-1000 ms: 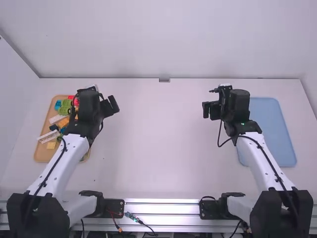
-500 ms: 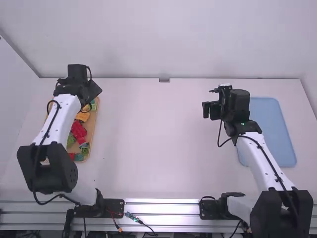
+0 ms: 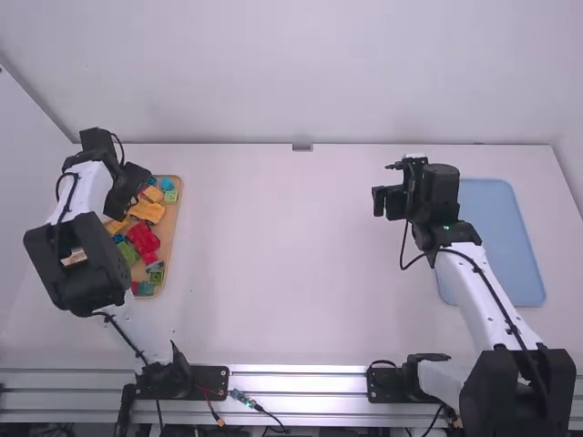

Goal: Assemble lego blocks to make yellow taxi

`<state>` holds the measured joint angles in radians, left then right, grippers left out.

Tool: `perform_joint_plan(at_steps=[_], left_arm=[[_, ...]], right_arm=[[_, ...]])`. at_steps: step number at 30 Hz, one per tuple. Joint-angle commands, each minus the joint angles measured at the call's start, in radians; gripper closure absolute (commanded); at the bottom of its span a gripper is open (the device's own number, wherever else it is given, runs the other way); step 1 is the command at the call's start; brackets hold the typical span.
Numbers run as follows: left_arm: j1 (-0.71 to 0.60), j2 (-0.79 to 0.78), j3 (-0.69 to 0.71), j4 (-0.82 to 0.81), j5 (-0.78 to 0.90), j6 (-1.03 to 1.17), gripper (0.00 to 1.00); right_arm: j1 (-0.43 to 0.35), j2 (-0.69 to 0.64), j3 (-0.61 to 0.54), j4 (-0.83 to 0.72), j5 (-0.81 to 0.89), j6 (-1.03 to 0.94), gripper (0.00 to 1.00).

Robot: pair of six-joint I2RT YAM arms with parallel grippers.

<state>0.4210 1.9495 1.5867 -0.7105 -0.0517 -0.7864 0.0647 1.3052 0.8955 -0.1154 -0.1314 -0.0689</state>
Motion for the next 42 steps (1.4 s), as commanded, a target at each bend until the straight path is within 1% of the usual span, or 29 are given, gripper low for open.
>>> perform_joint_plan(at_steps=[1, 7, 12, 20, 24, 26, 27, 29, 31, 32, 38, 42], left_arm=[[-0.011, 0.013, 0.017, 0.0, 0.024, 0.029, 0.0], [-0.008, 0.021, 0.02, 0.027, 0.024, 0.052, 0.01], [-0.015, 0.021, 0.019, 0.026, 0.021, 0.127, 0.01], [-0.015, 0.031, 0.024, 0.037, 0.025, 0.11, 0.0], [-0.015, 0.105, 0.117, -0.05, 0.051, 0.134, 0.0], [-0.016, 0.158, 0.204, -0.137, 0.057, 0.129, 0.02], [-0.017, 0.169, 0.225, -0.16, 0.058, 0.129, 0.04], [-0.023, 0.223, 0.307, -0.231, 0.054, 0.105, 0.06], [-0.021, 0.239, 0.33, -0.249, 0.055, 0.09, 0.05], [-0.024, 0.256, 0.343, -0.27, 0.053, 0.046, 0.0], [-0.023, 0.263, 0.307, -0.282, 0.047, -0.144, 0.01], [-0.021, 0.263, 0.276, -0.281, 0.06, -0.218, 0.01]], right_arm=[[0.002, 0.002, 0.018, 0.003, -0.003, 0.006, 0.01], [0.002, 0.002, 0.018, -0.001, -0.002, 0.007, 0.01], [0.002, 0.002, 0.018, 0.004, -0.001, 0.052, 0.01], [0.002, 0.002, 0.018, 0.003, -0.002, 0.058, 0.01], [0.002, 0.002, 0.018, 0.017, -0.002, 0.059, 0.01], [0.002, 0.002, 0.018, 0.023, -0.003, 0.058, 0.01], [0.002, 0.002, 0.018, 0.023, -0.002, 0.058, 0.01], [0.002, 0.002, 0.018, 0.021, -0.002, 0.058, 0.01], [0.002, 0.002, 0.018, 0.02, -0.002, 0.058, 0.01], [0.002, 0.002, 0.018, 0.02, -0.002, 0.058, 0.01], [0.002, 0.002, 0.018, 0.026, -0.002, 0.058, 0.01], [0.002, 0.002, 0.018, 0.024, 0.0, 0.058, 0.01]])
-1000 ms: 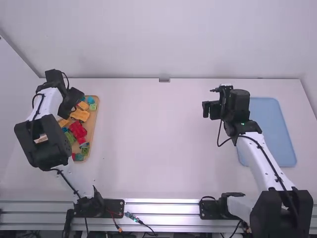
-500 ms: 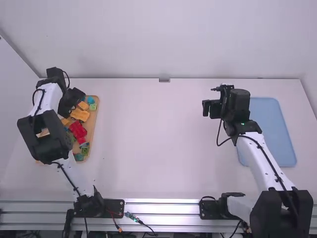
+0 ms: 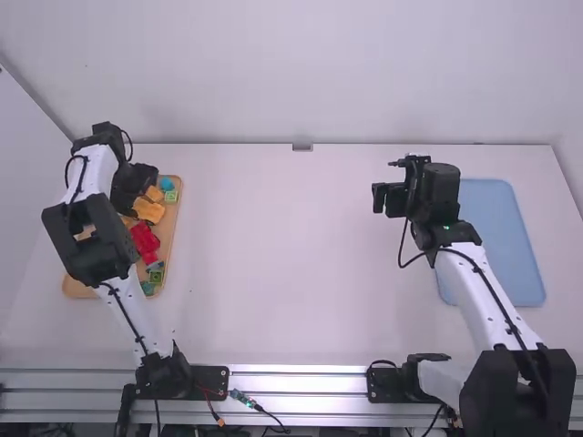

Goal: Assemble lego blocks to make yellow taxi

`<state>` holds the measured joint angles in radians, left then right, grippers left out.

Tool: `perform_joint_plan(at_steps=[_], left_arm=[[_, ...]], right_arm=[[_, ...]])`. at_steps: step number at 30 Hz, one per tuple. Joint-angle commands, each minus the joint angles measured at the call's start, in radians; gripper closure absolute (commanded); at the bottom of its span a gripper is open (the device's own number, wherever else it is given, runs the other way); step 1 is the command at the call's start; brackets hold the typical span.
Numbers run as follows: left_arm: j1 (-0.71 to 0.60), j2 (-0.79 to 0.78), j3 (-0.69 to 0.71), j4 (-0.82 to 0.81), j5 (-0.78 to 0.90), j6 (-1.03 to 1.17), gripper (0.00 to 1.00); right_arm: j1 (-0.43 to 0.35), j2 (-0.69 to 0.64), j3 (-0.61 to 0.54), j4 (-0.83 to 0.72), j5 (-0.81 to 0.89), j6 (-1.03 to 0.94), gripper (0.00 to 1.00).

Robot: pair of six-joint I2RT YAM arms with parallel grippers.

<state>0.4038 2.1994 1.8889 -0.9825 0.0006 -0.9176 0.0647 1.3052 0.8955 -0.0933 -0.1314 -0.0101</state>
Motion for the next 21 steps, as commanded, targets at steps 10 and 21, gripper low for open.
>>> perform_joint_plan(at_steps=[10, 21], left_arm=[[-0.004, 0.013, -0.122, 0.159, 0.105, 0.003, 0.01], [-0.006, 0.013, -0.127, 0.138, 0.028, 0.096, 0.07]], right_arm=[[0.002, 0.002, 0.018, 0.003, 0.001, -0.001, 0.01], [0.002, 0.002, 0.018, 0.004, -0.002, -0.001, 0.01]])
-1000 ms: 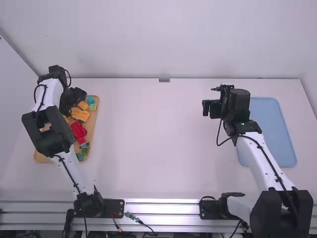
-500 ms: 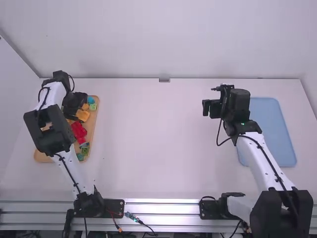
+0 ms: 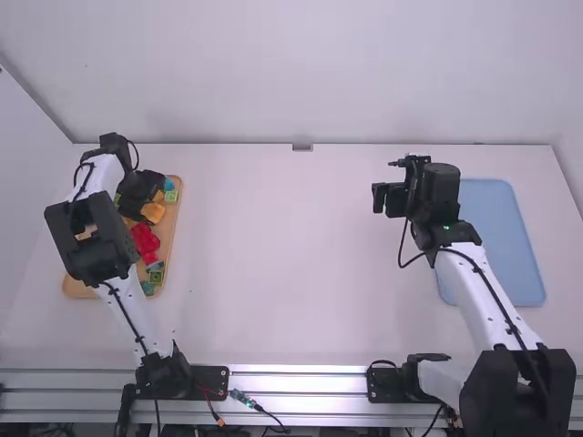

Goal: Assemble lego blocks to make yellow taxi

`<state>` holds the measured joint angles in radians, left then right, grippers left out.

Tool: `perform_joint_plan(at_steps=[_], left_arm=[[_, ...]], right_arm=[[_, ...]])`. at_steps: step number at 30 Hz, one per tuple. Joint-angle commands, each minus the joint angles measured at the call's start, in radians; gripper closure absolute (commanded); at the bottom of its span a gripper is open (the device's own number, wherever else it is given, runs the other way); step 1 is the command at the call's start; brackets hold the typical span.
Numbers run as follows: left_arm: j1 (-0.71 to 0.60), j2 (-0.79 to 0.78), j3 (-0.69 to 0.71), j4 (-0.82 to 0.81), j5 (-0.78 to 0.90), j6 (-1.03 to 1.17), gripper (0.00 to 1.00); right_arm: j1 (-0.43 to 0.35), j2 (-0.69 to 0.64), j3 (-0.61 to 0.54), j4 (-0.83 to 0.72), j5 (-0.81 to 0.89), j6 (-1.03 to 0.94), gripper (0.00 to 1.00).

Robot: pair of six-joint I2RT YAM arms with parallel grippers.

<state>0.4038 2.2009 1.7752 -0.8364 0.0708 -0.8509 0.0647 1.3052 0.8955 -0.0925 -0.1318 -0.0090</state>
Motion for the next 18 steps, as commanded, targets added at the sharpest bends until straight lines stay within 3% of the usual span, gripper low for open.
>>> perform_joint_plan(at_steps=[1, 18], left_arm=[[-0.008, 0.011, -0.013, -0.008, -0.051, 0.029, 0.07], [-0.008, 0.011, -0.077, 0.042, -0.074, 0.023, 0.06]], right_arm=[[0.002, 0.002, 0.018, 0.003, -0.001, -0.002, 0.01], [0.002, 0.002, 0.018, 0.003, 0.0, -0.002, 0.01]])
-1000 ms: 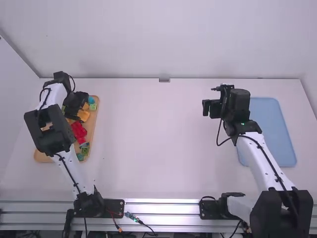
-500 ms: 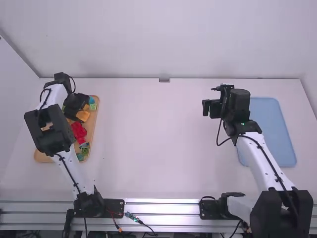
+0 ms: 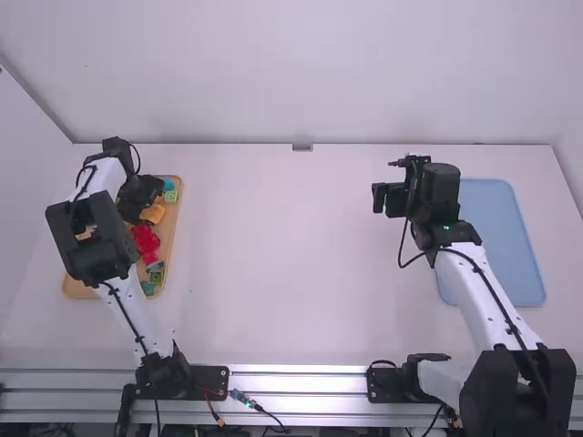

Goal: Assemble lego blocks to make yellow taxi

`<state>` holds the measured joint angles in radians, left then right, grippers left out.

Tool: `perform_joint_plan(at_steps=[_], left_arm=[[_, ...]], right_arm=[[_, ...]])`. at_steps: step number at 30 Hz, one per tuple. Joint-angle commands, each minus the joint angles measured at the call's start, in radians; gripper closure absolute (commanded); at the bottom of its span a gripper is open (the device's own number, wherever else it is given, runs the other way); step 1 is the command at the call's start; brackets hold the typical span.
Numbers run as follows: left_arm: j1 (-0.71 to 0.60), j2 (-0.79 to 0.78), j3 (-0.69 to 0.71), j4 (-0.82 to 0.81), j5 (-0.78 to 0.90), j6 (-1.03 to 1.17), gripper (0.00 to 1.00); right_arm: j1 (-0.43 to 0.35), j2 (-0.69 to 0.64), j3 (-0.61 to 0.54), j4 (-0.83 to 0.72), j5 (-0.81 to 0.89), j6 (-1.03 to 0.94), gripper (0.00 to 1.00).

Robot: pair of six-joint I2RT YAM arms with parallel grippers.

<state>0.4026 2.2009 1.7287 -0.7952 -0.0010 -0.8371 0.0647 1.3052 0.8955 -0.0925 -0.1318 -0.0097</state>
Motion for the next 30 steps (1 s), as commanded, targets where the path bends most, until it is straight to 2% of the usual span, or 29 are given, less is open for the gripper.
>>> perform_joint_plan(at_steps=[1, 5, 8, 11, 19, 22, 30], left_arm=[[-0.006, 0.011, -0.03, 0.002, -0.002, 0.009, 0.06], [-0.004, 0.011, -0.032, 0.014, 0.007, 0.037, 0.07], [-0.004, 0.011, -0.04, 0.06, 0.115, 0.112, 0.09], [-0.004, 0.011, -0.039, 0.078, 0.153, 0.131, 0.09], [-0.006, 0.011, -0.04, 0.018, 0.039, 0.043, 0.11], [-0.003, 0.011, -0.053, 0.003, 0.05, -0.023, 0.14], [-0.01, 0.011, -0.089, 0.024, 0.047, -0.131, 0.15]], right_arm=[[0.002, 0.002, 0.018, 0.003, 0.001, -0.001, 0.01], [0.002, 0.002, 0.018, 0.002, 0.0, -0.001, 0.01], [0.002, 0.002, 0.018, 0.003, 0.002, -0.001, 0.01], [0.002, 0.002, 0.018, 0.002, 0.002, -0.004, 0.01], [0.002, 0.002, 0.018, 0.002, 0.001, -0.005, 0.01], [0.002, 0.002, 0.018, 0.002, 0.002, -0.005, 0.01], [0.002, 0.002, 0.018, -0.002, 0.002, -0.01, 0.01]])
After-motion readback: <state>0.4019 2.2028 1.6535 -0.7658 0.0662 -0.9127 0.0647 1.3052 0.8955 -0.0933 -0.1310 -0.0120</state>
